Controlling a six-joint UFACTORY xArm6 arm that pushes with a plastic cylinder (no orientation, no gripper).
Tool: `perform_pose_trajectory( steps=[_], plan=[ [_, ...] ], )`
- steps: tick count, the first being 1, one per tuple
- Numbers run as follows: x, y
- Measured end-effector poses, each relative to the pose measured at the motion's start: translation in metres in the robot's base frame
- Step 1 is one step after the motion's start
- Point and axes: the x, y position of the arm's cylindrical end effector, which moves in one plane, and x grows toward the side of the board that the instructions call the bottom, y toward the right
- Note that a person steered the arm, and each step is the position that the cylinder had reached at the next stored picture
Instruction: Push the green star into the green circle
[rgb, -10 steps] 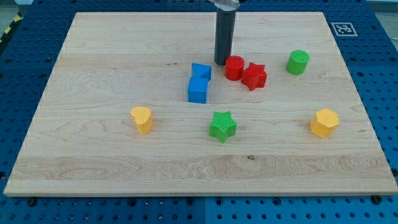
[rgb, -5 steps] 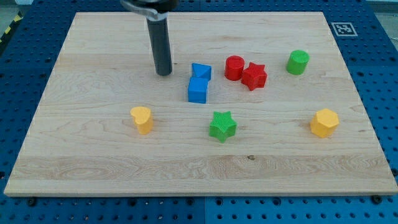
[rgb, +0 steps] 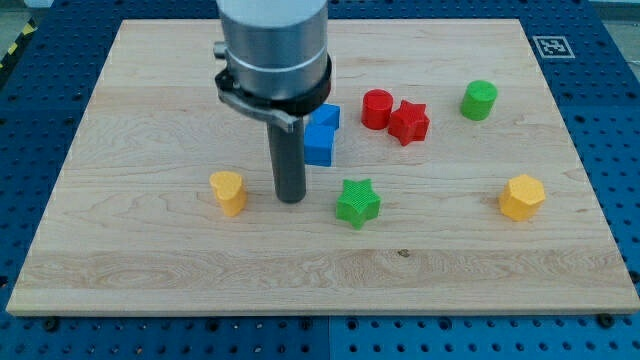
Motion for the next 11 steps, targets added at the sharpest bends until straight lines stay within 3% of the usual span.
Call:
perform_pose_trajectory(
  steps=[4,8,11],
  plan=[
    [0.019,0.046],
    [0.021,0.135],
    [0.049,0.155]
  ],
)
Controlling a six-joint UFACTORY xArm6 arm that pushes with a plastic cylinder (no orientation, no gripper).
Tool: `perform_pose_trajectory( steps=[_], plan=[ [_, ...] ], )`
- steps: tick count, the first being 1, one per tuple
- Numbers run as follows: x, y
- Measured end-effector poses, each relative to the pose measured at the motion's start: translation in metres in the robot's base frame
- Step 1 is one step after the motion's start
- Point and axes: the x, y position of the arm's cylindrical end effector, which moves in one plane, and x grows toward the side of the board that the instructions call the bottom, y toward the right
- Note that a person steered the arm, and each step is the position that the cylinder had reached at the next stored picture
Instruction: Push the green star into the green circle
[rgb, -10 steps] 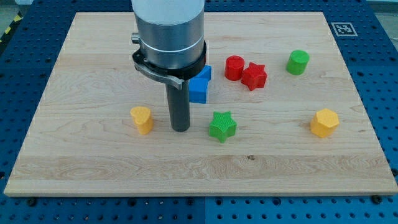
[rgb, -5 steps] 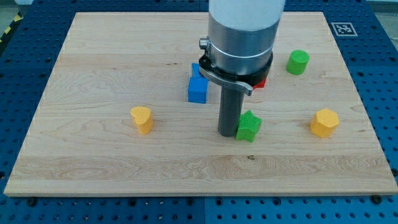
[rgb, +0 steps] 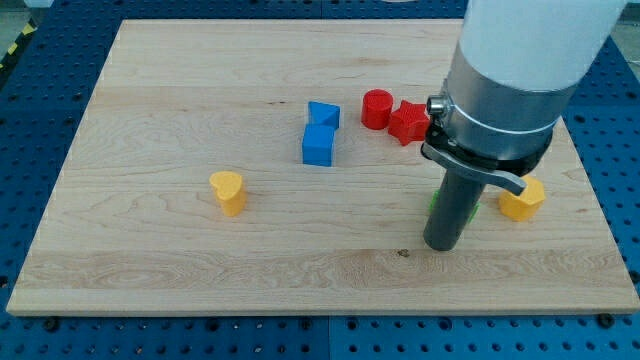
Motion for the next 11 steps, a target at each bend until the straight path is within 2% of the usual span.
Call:
perform_pose_trajectory(
  steps=[1,2,4,6,8,11],
  plan=[
    [0.000,0.007],
    [-0.022,0.031],
    [-0.058,0.042],
    [-0.032,0.062],
    [-0.032,0.025],
    [-0.031,0.008]
  ],
)
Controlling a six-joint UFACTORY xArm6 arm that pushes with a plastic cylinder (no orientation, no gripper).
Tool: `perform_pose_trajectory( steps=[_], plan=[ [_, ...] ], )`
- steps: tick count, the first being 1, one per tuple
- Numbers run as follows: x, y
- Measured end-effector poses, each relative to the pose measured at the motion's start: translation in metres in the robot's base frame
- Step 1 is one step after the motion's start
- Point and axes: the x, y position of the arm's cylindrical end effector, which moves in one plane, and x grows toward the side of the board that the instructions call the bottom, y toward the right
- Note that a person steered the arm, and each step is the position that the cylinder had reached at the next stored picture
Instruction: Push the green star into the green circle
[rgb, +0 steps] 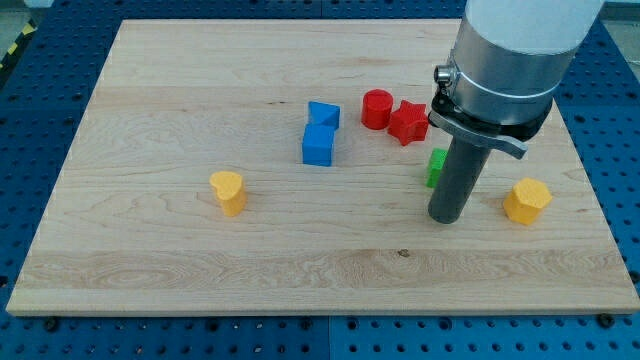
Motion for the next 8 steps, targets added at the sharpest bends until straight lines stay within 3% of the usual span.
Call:
perform_pose_trajectory(
  steps=[4,8],
  plan=[
    [-0.045,0.019],
    [-0.129,0.069]
  ],
)
